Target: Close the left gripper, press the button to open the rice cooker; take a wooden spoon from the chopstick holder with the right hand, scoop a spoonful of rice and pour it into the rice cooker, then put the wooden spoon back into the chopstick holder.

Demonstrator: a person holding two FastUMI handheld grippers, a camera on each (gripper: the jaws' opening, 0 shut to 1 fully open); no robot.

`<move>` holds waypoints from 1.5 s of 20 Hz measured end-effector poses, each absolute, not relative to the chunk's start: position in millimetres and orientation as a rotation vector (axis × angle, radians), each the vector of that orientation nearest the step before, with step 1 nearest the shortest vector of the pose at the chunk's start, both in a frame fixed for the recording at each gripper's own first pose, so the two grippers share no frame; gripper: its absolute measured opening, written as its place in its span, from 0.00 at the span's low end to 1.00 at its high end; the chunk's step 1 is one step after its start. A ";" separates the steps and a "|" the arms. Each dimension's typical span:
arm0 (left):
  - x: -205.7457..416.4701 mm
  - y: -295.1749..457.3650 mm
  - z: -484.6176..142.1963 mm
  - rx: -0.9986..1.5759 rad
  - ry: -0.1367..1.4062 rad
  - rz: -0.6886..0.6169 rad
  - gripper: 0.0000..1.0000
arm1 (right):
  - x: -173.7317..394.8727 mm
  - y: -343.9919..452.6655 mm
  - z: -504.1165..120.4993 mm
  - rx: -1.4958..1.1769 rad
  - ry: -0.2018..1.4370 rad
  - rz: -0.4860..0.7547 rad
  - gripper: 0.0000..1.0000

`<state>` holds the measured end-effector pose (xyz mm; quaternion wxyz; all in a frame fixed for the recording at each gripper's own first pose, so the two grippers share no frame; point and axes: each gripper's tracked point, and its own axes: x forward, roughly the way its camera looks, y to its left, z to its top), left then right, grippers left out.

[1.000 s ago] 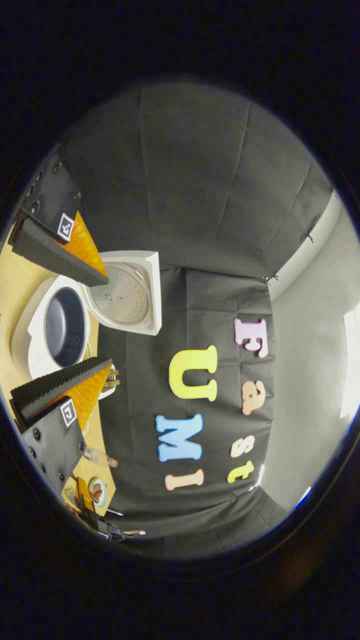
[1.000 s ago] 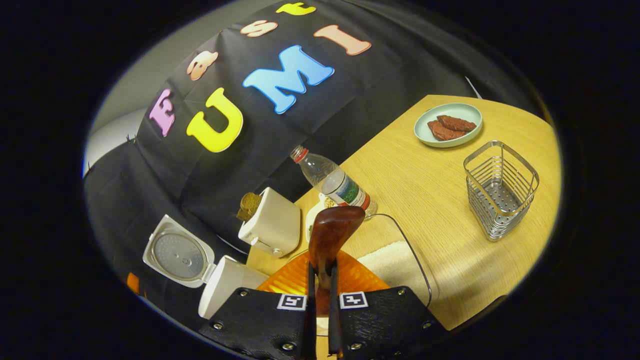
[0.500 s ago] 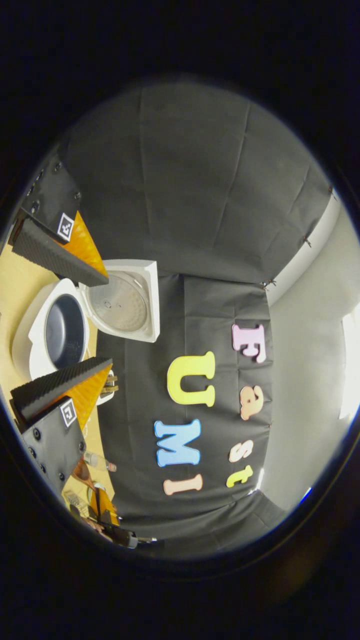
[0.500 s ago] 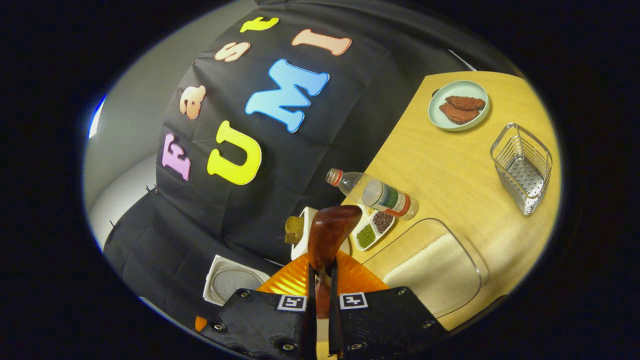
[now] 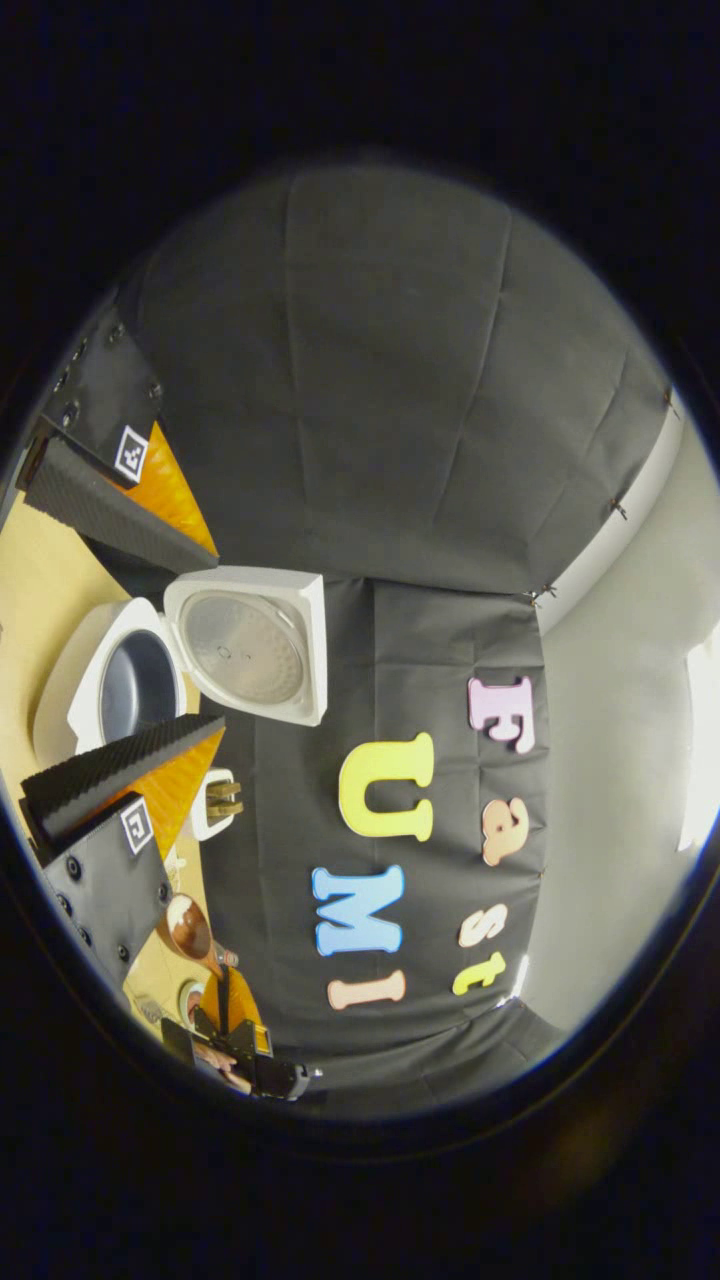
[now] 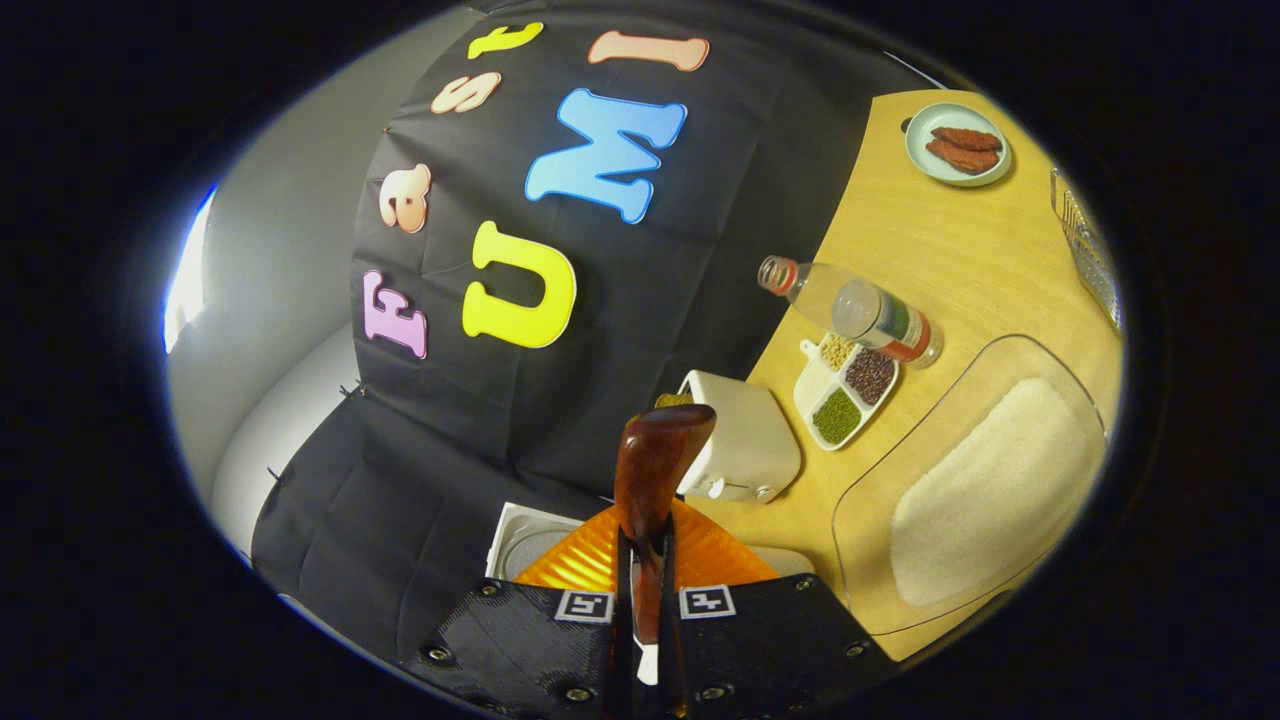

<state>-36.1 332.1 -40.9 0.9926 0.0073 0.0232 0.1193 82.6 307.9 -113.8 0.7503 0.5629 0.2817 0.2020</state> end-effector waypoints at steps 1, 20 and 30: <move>-39.2 338.2 -41.2 0.014 0.048 0.248 0.98 | 83.0 315.6 -109.9 1.229 0.614 0.454 0.09; -78.3 407.3 -78.4 -0.016 0.101 0.374 0.98 | 97.9 515.6 -121.3 0.854 0.645 0.674 0.10; -91.4 428.9 -93.6 -0.033 0.132 0.426 0.97 | 78.2 562.1 -132.0 0.403 0.529 0.782 0.09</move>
